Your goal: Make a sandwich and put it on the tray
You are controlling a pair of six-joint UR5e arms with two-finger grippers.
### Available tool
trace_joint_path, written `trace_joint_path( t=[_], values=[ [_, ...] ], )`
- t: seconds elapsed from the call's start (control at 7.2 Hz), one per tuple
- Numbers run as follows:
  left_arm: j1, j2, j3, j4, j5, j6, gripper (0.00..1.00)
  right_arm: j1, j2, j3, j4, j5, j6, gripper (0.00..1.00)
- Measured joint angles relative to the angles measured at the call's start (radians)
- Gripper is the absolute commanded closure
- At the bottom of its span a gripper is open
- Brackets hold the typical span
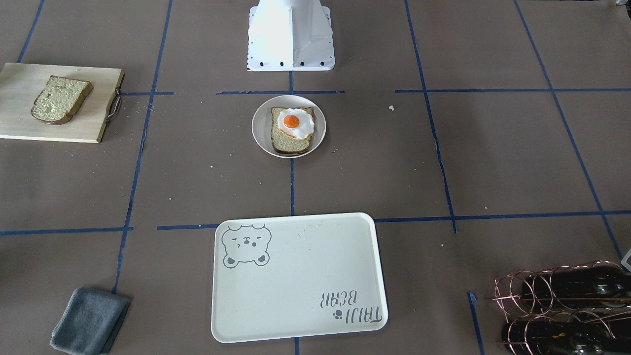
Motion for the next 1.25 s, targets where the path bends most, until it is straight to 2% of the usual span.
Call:
trace_joint_path(
  t=[0.28, 0.56, 0.69, 0.83, 0.97, 1.25],
  values=[
    [0.068, -0.048, 0.022, -0.075, -0.073, -0.031, 0.00, -0.020, 0.004, 0.013, 0.004, 0.038, 0.042, 0.00],
    [0.150, -0.098, 0.006, -0.136, -0.075, -0.224, 0.00, -0.059, -0.038, 0.069, 0.016, 0.062, 0.110, 0.00],
    [0.195, -0.107, -0.014, -0.220, -0.054, -0.363, 0.00, -0.113, -0.085, 0.120, 0.069, 0.051, 0.228, 0.00],
    [0.239, -0.110, -0.022, -0.298, -0.039, -0.478, 0.00, -0.178, -0.147, 0.154, 0.194, 0.016, 0.389, 0.00],
    [0.285, -0.113, -0.027, -0.360, -0.028, -0.575, 0.00, -0.253, -0.217, 0.167, 0.366, -0.034, 0.560, 0.00],
    [0.377, -0.126, -0.031, -0.454, 0.016, -0.751, 0.00, -0.335, -0.341, 0.173, 0.610, -0.074, 0.738, 0.00]
  ],
)
